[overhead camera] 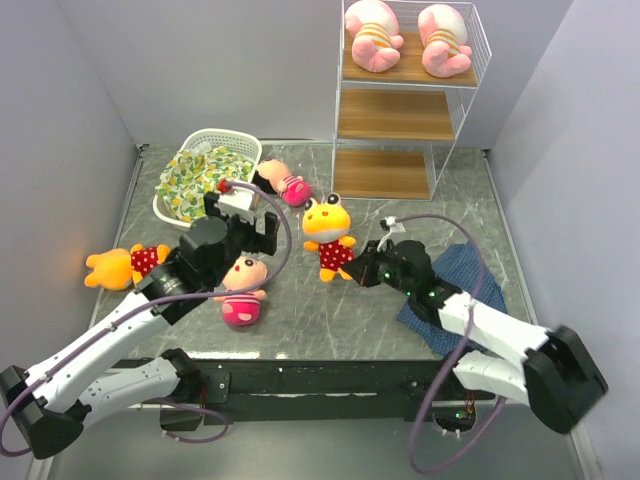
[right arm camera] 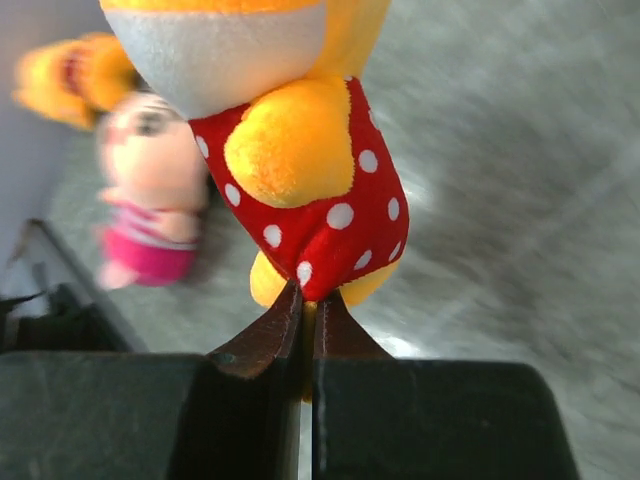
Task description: Place and organize the stuffed toys onto the shelf
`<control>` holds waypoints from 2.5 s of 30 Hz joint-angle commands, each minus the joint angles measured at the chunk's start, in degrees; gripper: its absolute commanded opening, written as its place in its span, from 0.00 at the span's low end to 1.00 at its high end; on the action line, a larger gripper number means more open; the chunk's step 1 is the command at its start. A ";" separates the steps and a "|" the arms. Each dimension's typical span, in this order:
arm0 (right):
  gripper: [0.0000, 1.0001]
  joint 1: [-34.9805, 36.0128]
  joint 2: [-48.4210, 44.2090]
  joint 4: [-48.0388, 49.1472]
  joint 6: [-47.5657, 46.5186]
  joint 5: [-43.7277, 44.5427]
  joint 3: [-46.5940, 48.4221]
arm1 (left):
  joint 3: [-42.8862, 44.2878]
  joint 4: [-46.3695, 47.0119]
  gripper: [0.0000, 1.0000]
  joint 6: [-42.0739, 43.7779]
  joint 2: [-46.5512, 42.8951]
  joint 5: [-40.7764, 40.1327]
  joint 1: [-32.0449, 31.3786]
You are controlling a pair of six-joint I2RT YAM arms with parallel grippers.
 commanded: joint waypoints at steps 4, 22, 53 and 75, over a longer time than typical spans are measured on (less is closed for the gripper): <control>0.00 -7.71 17.70 -2.58 4.46 0.29 8.27 | -8.03 8.63 0.96 3.38 -4.24 -3.39 -0.13; 0.56 -10.46 17.73 -22.44 -0.10 16.71 17.06 | -6.27 6.78 0.96 2.95 -2.83 -1.97 -1.10; 0.33 2.11 31.79 -16.82 -20.24 31.30 25.94 | -9.26 10.04 0.96 4.18 -8.64 -14.90 -1.28; 0.00 -7.38 37.76 2.51 -15.23 40.46 35.51 | -8.73 9.42 0.96 4.09 -7.67 -16.04 -1.28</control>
